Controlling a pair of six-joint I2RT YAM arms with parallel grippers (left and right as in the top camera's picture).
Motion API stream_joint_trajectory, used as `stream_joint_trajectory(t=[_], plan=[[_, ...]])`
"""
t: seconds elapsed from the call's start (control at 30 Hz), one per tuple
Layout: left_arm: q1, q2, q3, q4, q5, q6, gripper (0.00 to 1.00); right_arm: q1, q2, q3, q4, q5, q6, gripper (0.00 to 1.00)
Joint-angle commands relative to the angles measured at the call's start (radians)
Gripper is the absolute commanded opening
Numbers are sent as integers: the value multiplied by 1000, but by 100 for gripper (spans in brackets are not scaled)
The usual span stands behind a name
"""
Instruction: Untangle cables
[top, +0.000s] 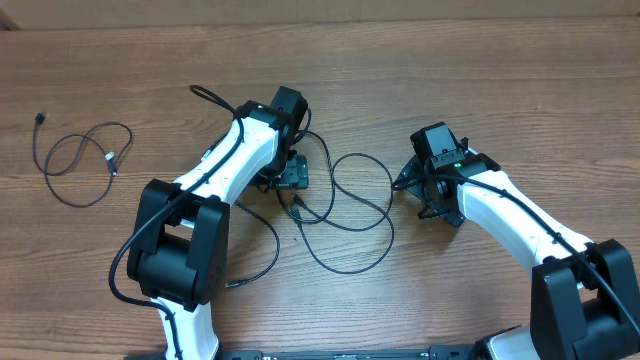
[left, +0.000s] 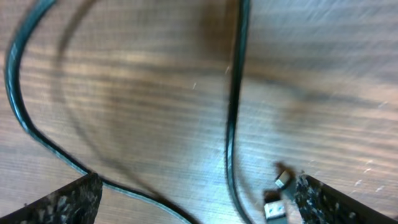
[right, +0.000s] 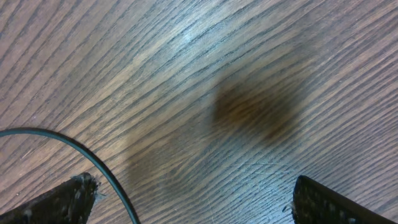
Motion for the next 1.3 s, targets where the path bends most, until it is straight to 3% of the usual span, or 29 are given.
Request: stream_joint_trajectory(t=[0.0, 0.17, 0.43, 0.77, 1.27], plan=[[7, 7, -31, -5, 16, -55, 99, -3, -15, -6, 5, -2, 8, 100], [12, 8, -114, 16, -25, -239, 100, -3, -15, -6, 5, -2, 8, 100], [13, 8, -147, 49, -71, -266, 100, -3, -15, -5, 5, -2, 8, 100], [13, 8, -179, 56, -102, -484, 100, -3, -15, -5, 5, -2, 8, 100], [31, 8, -270, 145, -103, -496, 100, -3, -15, -5, 5, -2, 8, 100]])
